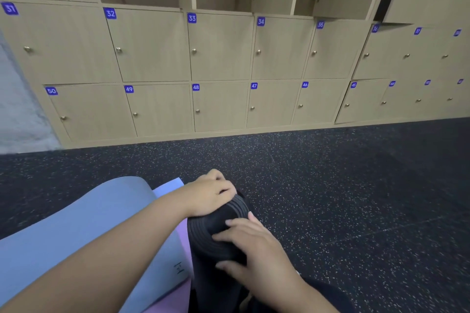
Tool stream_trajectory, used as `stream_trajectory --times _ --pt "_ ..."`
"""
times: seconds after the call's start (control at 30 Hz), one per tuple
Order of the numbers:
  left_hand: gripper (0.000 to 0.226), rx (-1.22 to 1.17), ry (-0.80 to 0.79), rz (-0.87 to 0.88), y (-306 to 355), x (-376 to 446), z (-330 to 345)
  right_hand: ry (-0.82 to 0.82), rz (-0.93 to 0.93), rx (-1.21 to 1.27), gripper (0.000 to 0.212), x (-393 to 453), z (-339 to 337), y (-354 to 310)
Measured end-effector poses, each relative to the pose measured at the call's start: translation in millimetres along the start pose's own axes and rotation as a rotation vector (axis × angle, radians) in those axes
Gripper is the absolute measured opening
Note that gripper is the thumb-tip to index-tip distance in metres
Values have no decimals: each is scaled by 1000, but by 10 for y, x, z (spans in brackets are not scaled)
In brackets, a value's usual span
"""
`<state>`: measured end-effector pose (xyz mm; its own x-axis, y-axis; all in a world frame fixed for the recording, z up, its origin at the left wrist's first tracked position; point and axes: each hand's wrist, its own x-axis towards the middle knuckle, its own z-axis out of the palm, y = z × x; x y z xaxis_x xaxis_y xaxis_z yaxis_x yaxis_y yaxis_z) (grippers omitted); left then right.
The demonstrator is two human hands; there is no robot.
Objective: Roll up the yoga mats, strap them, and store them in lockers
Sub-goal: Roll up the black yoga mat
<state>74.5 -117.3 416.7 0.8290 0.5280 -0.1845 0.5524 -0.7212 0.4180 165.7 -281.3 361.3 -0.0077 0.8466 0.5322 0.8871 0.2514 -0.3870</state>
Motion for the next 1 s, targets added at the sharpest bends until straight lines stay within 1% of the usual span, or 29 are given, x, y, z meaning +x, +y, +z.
stream_trajectory --times 0.1,0.17,0.23,0.3,0.33,0.4,0.47,0.5,0.53,0.57,0.63,0.67,0.8,0.9,1.0 --pt "19 -135 79 -45 -128 -154 38 -44 14 69 43 1 0 -8" --pt "17 -178 93 -45 -170 -226 73 -68 13 105 43 18 3 -27" --pt "28 -199 59 -60 -194 -274 107 -82 -9 111 40 23 -11 -41" --pt "37 -195 40 -87 -186 -291 149 -70 -35 132 32 11 -57 -42" --pt "38 -184 53 -102 -159 -300 171 -35 -32 155 27 1 -85 -32" --pt "36 -154 103 -112 -116 -307 232 107 6 182 24 -17 -121 8" --pt "35 -136 128 -99 -48 -319 271 235 80 116 20 -1 -140 71" --pt "35 -130 132 -88 -11 -325 288 254 142 78 18 28 -149 97" --pt "34 -119 137 -82 26 -329 300 238 233 61 19 67 -157 113" --pt "34 -109 144 -82 51 -326 309 185 337 80 21 105 -172 122" --pt "33 -96 155 -86 80 -318 322 61 525 184 24 190 -218 123" --pt "33 -94 156 -87 93 -320 324 17 588 230 22 240 -247 114" --pt "32 -84 164 -103 90 -320 297 -58 676 299 8 430 -304 160" --pt "33 -98 149 -118 65 -333 275 -111 760 451 1 508 -350 189" --pt "33 -120 120 -121 29 -355 255 -185 813 582 19 540 -389 183"
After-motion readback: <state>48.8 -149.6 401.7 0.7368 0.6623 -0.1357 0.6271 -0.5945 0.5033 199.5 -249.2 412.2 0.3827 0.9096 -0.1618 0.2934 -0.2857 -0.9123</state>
